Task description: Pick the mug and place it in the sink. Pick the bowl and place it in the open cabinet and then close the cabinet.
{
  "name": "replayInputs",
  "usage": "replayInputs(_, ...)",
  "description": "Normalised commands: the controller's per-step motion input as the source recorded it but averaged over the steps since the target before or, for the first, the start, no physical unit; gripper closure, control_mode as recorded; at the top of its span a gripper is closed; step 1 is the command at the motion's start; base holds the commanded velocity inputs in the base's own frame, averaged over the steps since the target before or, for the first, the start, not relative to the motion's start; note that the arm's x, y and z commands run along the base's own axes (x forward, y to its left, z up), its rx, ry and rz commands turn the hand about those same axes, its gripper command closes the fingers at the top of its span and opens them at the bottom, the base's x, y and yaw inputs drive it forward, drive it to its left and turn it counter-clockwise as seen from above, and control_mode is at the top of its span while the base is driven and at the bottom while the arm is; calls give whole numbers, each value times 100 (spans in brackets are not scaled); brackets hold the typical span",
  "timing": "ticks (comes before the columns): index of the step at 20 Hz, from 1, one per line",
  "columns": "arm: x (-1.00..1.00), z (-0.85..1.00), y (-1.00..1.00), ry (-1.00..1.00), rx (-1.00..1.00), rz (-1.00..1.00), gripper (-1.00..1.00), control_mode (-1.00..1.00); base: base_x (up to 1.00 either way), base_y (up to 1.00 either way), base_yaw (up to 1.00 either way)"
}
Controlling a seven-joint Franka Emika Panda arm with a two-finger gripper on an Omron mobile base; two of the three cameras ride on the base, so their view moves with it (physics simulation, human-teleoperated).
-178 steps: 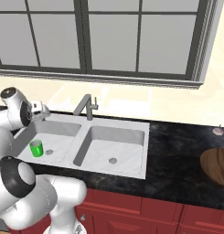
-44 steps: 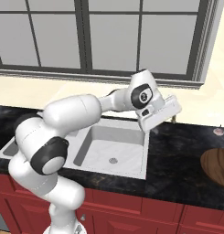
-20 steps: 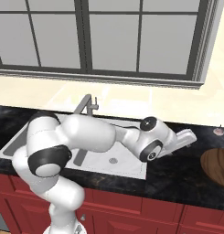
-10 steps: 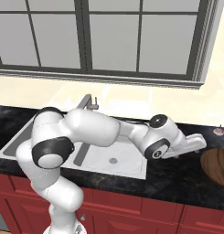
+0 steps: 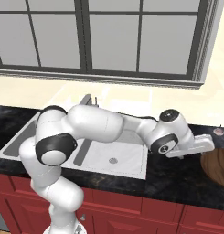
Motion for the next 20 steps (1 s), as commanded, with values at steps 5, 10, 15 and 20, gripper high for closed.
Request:
replayInputs(5, 0, -13, 0, 0, 0, 0, -100, -100, 0, 0, 0)
replayInputs(10, 0, -39, 0, 0, 0, 0, -100, -100, 0, 0, 0)
replayInputs(15, 9, -38, 0, 0, 0, 0, -100, -100, 0, 0, 0)
replayInputs(20, 21, -3, -16, 0, 1, 0, -100, -100, 0, 0, 0)
